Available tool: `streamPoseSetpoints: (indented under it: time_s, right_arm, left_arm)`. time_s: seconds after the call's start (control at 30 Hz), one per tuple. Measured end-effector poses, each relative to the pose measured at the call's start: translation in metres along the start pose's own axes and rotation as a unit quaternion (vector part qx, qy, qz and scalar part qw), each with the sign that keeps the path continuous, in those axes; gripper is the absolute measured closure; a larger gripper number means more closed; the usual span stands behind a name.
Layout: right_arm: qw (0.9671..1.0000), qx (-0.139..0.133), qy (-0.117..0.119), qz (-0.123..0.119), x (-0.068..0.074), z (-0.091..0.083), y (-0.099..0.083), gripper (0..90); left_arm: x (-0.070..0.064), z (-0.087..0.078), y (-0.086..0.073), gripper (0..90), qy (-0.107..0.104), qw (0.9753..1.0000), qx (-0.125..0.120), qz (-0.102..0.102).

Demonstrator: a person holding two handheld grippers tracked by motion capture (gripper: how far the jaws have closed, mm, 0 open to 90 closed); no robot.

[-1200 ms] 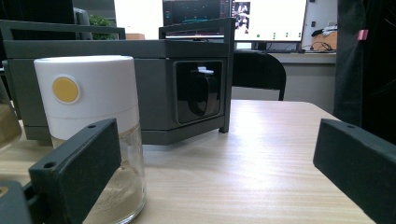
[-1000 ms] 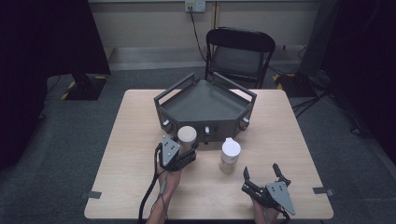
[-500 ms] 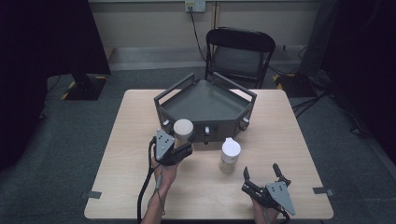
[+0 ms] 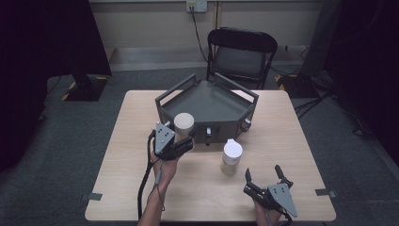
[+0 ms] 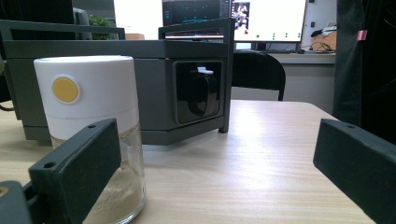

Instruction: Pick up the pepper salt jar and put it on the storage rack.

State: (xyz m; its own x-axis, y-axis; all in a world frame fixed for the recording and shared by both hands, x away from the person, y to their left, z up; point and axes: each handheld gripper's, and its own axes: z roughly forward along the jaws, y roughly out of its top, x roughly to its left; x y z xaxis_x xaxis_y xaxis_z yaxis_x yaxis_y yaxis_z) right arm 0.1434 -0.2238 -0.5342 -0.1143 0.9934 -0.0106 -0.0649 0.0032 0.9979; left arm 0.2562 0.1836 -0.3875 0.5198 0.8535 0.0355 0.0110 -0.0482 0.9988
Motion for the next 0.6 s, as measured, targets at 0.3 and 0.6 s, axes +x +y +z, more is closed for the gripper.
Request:
streamPoseSetpoints:
  time_s: [0.3,0.6]
  right_arm:
    - [1.0,0.0,0.0,0.001,0.0,0.0,0.0,0.0]
    - [1.0,0.0,0.0,0.001,0.0,0.0,0.0,0.0]
  left_arm:
    - [0.002,0.006,0.018,34.5,-0.004,1.0,-0.004,0.004]
    - [-0.002,0.013,0.034,34.5,0.011,0.9999,0.006,0.0]
